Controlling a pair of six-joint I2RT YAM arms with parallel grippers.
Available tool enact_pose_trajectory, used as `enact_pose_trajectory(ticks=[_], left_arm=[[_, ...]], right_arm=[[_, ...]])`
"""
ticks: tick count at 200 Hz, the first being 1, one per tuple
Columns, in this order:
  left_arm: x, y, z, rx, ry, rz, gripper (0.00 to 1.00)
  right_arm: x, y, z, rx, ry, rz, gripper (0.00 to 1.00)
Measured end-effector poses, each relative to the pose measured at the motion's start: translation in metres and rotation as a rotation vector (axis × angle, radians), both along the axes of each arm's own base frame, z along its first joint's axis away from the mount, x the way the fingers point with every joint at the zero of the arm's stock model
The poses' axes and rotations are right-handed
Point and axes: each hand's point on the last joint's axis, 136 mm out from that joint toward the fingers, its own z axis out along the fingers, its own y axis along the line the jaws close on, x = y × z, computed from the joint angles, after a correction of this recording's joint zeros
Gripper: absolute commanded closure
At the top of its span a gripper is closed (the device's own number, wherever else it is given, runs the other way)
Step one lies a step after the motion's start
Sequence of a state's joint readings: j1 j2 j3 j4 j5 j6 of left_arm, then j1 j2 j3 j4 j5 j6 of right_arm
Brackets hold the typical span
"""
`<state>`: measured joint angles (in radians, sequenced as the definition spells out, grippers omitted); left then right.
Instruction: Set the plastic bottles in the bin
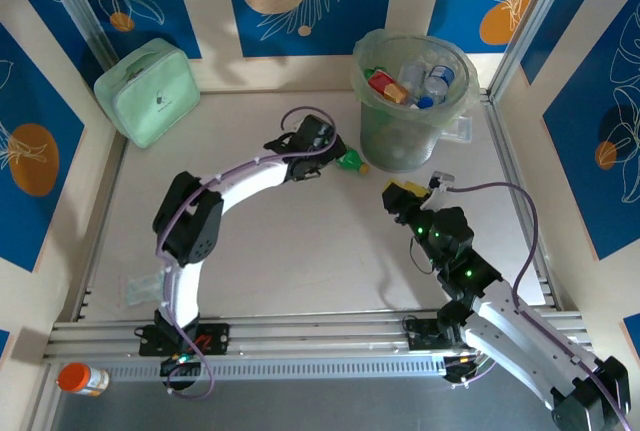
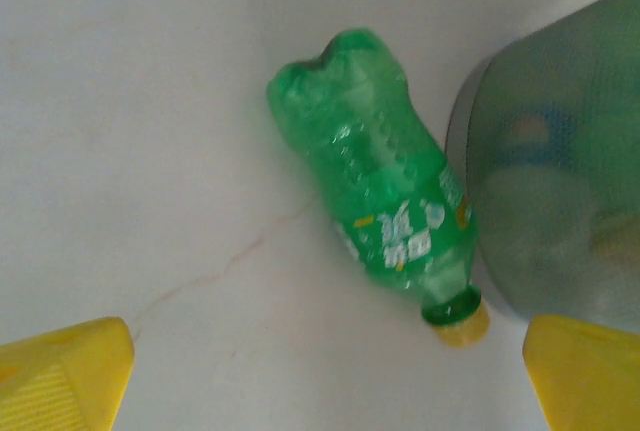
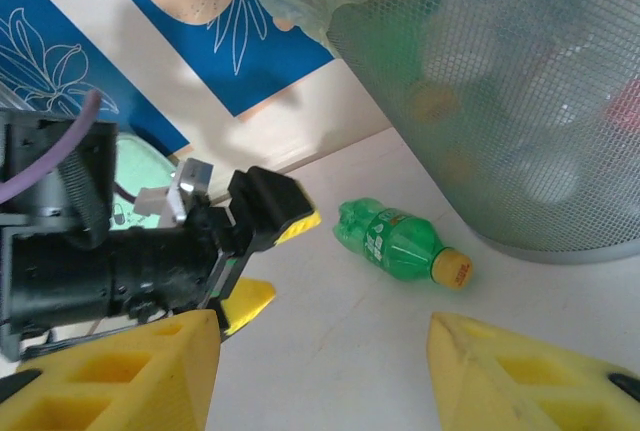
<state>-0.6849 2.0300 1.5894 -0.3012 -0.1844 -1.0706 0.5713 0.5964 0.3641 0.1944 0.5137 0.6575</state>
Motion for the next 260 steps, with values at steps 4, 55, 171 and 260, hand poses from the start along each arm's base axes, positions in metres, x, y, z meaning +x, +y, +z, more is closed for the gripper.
enact_pose_trajectory(ticks=[4,55,171,260], left_arm=[[0.004,-0.001,-0.001,-0.006,0.002,0.002,0.01],[0.046,-0.028,-0.023,-0.069,0.034,0.024,0.01],[0.067,-0.034,-0.073,0.016,0.137,0.106,0.29],[0.008,0.01,-0.065,0.168,0.112,-0.003,0.45]], right_arm=[[0.0,-0.001,0.0,0.002,0.001,-0.003,0.43],[0.0,-0.015,0.009,0.053,-0.021,-0.046,0.43],[0.003,-0.033,0.001,0.107,0.024,-0.108,0.44],[0.003,-0.033,-0.004,0.101,0.043,-0.11,0.43]])
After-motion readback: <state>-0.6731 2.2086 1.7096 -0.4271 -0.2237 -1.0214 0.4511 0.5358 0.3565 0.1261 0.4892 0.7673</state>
